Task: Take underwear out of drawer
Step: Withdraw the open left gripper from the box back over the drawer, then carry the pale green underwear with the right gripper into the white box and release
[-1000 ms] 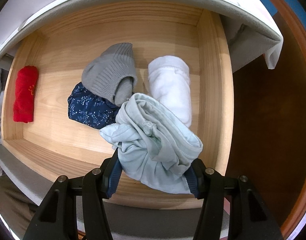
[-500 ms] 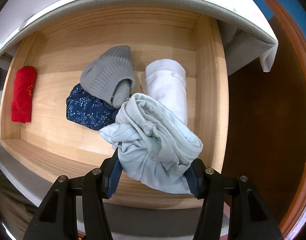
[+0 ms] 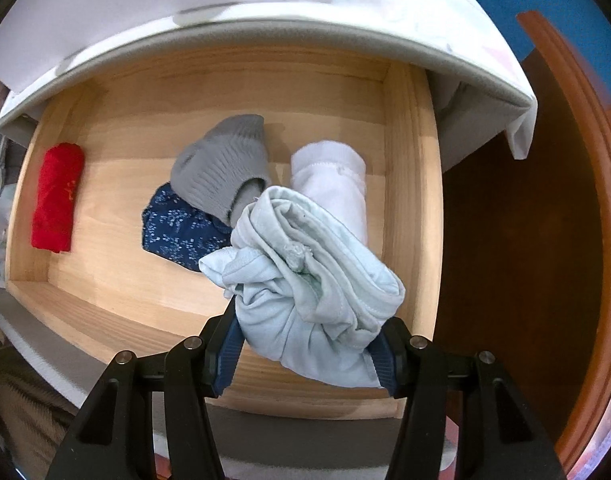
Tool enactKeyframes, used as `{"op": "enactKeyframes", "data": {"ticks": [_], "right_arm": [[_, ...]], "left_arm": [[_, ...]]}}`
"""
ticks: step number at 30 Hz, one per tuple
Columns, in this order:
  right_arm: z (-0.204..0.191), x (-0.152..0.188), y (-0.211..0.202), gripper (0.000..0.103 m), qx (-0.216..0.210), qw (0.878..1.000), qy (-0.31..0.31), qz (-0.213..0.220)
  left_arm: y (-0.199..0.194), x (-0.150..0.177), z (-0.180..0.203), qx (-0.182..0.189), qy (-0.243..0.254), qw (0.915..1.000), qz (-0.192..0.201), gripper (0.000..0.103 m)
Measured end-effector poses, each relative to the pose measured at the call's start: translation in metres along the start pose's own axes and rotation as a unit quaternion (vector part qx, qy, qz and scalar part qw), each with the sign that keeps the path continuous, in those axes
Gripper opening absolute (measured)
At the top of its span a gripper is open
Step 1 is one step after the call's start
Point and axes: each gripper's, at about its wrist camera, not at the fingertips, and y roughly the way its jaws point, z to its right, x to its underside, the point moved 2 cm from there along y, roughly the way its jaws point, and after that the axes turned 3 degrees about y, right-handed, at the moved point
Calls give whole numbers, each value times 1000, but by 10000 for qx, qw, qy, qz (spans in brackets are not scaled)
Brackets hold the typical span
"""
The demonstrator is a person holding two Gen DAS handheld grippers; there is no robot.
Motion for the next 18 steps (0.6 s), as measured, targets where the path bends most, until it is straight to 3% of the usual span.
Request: {"op": "enactKeyframes", "data": {"ticks": [10,18], "right_arm": [[2,3,-56,53,-430,9987,-55,276],[5,-24,-129,53,-501,9964,-218,645]], "left_arm": [[0,0,0,-38,2,10000,13,57],[-1,1,-2,-7,-51,10000,44,57]]}}
